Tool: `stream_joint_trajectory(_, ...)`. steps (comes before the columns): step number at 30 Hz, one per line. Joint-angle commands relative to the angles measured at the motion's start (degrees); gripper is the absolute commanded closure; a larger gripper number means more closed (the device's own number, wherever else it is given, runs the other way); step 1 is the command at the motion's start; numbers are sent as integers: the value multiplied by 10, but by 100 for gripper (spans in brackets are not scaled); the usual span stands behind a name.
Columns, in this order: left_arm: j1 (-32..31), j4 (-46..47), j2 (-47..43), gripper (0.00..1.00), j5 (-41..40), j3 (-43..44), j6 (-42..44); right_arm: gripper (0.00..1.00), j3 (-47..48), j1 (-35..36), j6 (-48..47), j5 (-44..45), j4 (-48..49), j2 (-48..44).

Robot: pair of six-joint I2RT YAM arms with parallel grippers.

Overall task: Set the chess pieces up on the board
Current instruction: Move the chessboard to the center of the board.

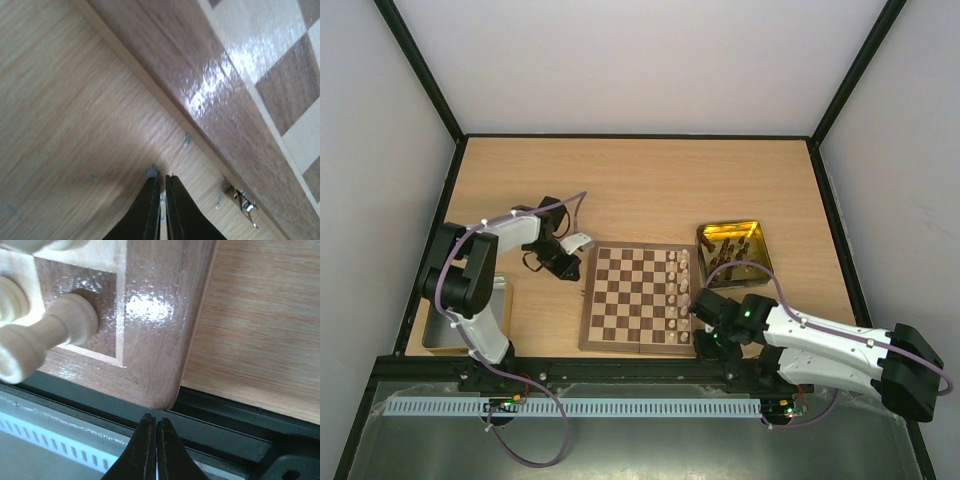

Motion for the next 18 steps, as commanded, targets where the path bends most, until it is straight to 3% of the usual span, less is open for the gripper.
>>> stream_joint_trajectory(1,-6,-8,24,94,11,28,-3,98,-19,6,10,8,24,8)
stream_joint_trajectory(11,-17,-16,59,94,4,68,-6,98,-72,6,39,40,54,-18)
stream_joint_trajectory(18,-18,-13,68,94,-2,72,-7,98,-57,6,20,59,82,33)
